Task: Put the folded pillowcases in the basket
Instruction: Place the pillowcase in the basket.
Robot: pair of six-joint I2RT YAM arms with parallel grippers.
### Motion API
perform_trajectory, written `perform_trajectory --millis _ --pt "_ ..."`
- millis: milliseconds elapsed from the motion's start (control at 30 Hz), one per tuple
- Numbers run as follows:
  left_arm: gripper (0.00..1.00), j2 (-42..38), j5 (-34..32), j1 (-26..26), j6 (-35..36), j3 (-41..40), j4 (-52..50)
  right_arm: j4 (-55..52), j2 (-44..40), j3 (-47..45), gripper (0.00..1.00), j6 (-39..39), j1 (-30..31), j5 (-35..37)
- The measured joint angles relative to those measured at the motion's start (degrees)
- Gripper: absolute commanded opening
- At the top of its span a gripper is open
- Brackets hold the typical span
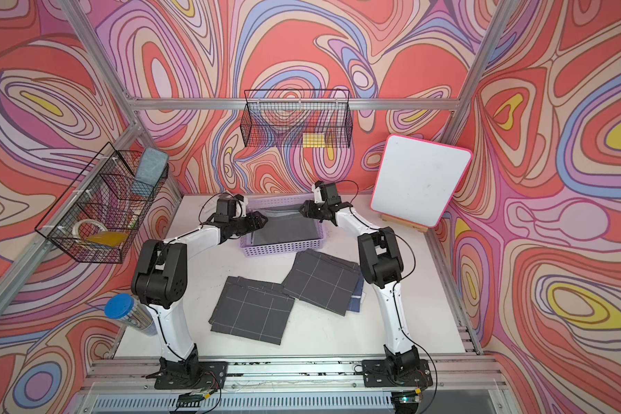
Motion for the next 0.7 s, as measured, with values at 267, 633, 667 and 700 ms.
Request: perform_trajectory --millis 267,633,667,700 --pt "0.99 -7.37 -1.2 0.33 -0.55 0.17 -3.32 -1.38 -7.34 -3.87 0.67 -0.5 -0.02 2.1" --pt "0.99 -28.44 0.92 -1.09 -1.75 -12.57 -4.22 -3.91 -35.36 -28.33 0.7 2.58 -0.04 7.8" --pt "0.99 -30.05 1.09 -1.81 -1.7 -14.49 -4.48 -4.46 -38.49 -31.74 0.7 3.23 -0.04 8.57" --pt "0.99 -31.63 1.29 -2.69 -1.6 -16.39 -4.92 -4.9 -40.59 -34.03 0.7 3.65 -0.04 8.9"
